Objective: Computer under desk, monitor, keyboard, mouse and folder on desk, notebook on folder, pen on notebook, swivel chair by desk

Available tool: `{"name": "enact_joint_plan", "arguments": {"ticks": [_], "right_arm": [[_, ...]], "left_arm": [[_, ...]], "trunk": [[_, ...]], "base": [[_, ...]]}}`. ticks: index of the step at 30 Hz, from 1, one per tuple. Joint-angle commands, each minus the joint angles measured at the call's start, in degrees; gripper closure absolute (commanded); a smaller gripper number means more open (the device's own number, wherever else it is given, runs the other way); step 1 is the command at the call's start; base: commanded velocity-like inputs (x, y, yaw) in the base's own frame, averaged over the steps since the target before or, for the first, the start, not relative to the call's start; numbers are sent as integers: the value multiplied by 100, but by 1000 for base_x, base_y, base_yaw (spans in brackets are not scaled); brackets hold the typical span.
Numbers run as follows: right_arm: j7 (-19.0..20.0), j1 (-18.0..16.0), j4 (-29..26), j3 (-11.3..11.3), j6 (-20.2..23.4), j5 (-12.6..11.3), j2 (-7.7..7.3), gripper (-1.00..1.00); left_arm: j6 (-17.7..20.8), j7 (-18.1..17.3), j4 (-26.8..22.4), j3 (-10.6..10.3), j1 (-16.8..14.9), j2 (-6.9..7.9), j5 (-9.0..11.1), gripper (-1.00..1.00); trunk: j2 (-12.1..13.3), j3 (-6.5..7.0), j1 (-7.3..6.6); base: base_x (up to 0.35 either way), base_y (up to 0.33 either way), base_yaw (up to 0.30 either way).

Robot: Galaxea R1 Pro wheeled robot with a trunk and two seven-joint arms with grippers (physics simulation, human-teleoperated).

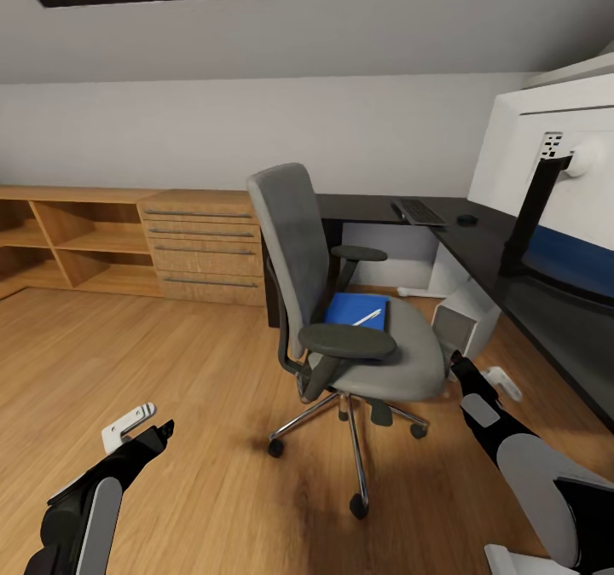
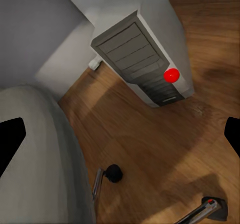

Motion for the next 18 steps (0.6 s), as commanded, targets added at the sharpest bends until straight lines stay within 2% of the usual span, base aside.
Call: {"name": "enact_joint_plan", "arguments": {"ticks": [1, 8, 12, 13, 18], "right_arm": [[1, -3, -1, 17, -18, -48, 0, -100], [179, -3, -3, 10, -23, -51, -2, -100], [427, -3, 2, 9, -17, -52, -6, -100], [605, -3, 16, 9, -10, -52, -14, -100], [624, -3, 20, 9, -7, -52, -15, -100]], "left_arm": [[22, 41, -7, 6, -6, -3, 60, -100], [22, 40, -7, 6, -6, -3, 63, -100], [21, 40, -7, 6, -7, -3, 63, -100], [22, 40, -11, 6, -7, -3, 60, -100], [21, 40, -9, 6, -5, -3, 60, -100]], "trunk": [[-2, -6, -1], [-2, -6, -1], [-2, -6, -1], [-2, -6, -1], [-2, -6, -1]], "base": [[0, 0, 0], [0, 0, 0], [0, 0, 0], [0, 0, 0], [0, 0, 0]]}}
